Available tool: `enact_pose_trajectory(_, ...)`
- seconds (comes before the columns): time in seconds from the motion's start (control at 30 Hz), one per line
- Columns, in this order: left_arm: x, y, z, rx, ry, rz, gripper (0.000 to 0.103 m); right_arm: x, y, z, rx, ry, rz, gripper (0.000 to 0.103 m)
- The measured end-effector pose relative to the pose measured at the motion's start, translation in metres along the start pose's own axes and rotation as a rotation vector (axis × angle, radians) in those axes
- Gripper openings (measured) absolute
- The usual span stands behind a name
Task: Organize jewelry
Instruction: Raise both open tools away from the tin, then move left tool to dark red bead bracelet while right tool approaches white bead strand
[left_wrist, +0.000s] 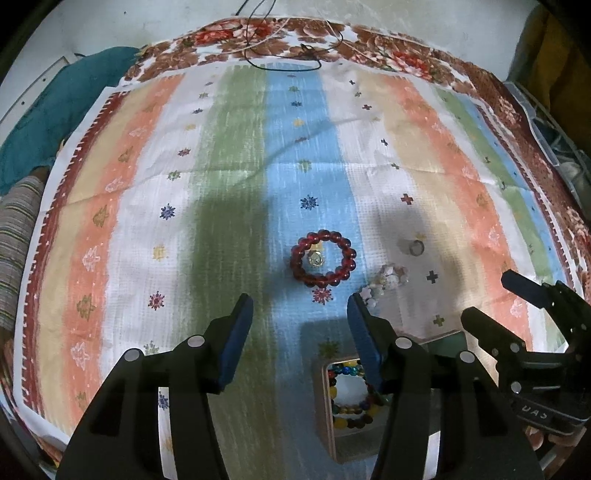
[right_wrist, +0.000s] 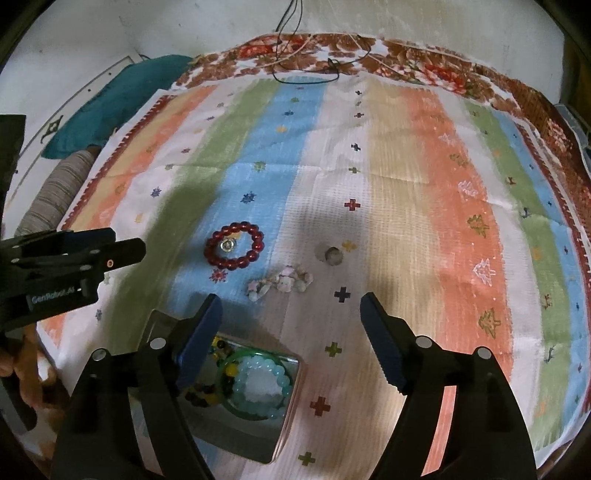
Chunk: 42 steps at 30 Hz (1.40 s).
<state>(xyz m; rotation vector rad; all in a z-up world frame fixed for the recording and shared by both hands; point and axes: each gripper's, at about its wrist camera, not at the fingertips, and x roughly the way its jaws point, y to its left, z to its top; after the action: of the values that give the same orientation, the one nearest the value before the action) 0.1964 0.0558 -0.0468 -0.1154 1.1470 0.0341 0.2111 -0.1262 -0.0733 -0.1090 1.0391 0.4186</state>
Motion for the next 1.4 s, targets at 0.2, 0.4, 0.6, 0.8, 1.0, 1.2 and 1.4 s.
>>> enact_pose_trajectory(0.2,0.006,-0.007,0.003,0.028,0.012,0.003,0.054,0.008,0.002,0.003,-0.019,0.016,-0.013,0.077)
enact_pose_trajectory(0.4,0.015,-0.008,0.008,0.034,0.027,0.018,0.054,0.019,0.001,0.008,-0.024,0.037,-0.026,0.077)
enact_pose_trajectory(0.6,0.032,-0.003,0.013,0.021,0.061,0.031,0.054,0.034,-0.004,0.009,-0.01,0.083,-0.019,0.077)
enact_pose_trajectory(0.8,0.047,-0.003,0.017,0.02,0.091,0.033,0.054,0.047,-0.008,0.012,0.003,0.111,-0.022,0.077)
enact_pose_trajectory(1.0,0.059,-0.007,0.02,0.028,0.108,0.028,0.054,0.059,-0.008,0.016,-0.005,0.133,-0.025,0.077)
enact_pose_trajectory(1.2,0.069,-0.006,0.023,0.015,0.125,0.017,0.054,0.07,-0.01,0.018,-0.007,0.152,-0.026,0.077)
enact_pose_trajectory(1.4,0.084,-0.004,0.025,0.009,0.156,0.022,0.054,0.08,-0.014,0.02,0.0,0.176,-0.015,0.077)
